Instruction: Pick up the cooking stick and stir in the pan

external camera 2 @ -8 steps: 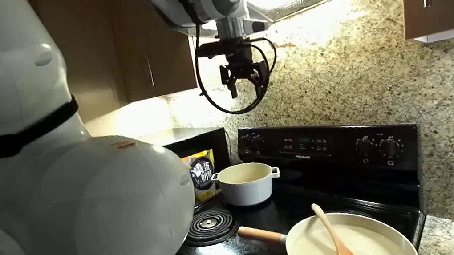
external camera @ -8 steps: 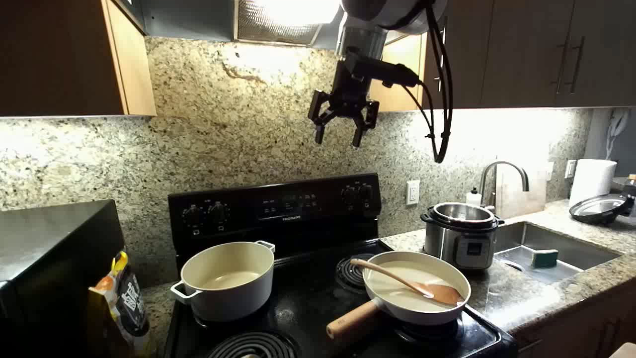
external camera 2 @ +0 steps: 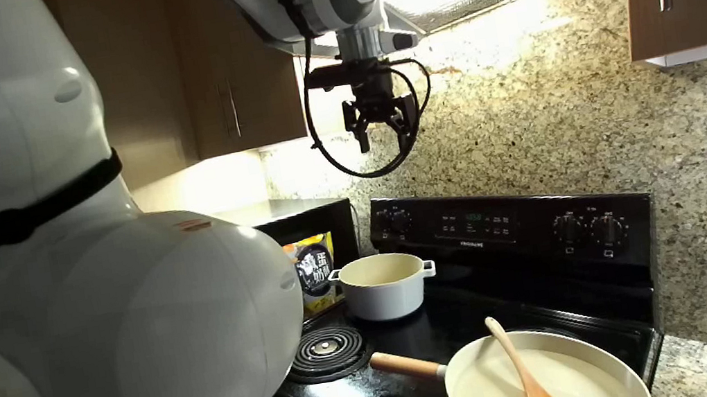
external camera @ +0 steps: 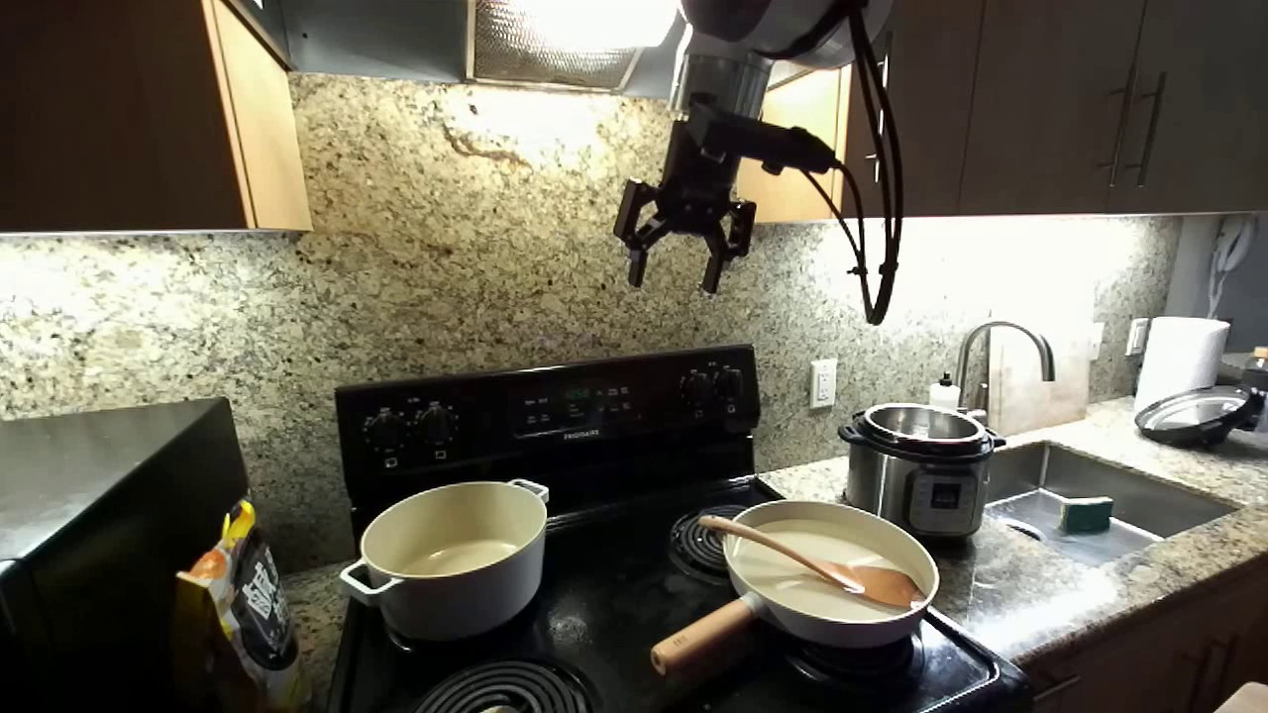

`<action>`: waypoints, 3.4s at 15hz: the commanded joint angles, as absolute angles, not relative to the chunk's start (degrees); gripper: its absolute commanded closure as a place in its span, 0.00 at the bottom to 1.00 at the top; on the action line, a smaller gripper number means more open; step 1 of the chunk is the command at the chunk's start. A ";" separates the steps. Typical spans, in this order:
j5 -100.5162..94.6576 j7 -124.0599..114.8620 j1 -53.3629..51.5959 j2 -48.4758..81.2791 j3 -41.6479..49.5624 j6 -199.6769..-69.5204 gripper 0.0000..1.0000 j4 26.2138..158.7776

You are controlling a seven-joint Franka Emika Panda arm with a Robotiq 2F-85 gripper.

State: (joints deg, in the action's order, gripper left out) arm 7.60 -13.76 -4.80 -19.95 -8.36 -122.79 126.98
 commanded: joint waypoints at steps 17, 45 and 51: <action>7.52 -13.81 -4.95 -19.92 -8.21 -122.68 0.00 126.88; -5.03 2.93 -4.64 -4.48 -5.07 -117.12 0.00 124.32; -5.04 2.96 -4.71 -4.51 -5.10 -116.94 0.00 123.85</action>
State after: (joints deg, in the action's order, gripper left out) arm -5.03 2.98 -4.61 -4.52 -5.19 -117.12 123.98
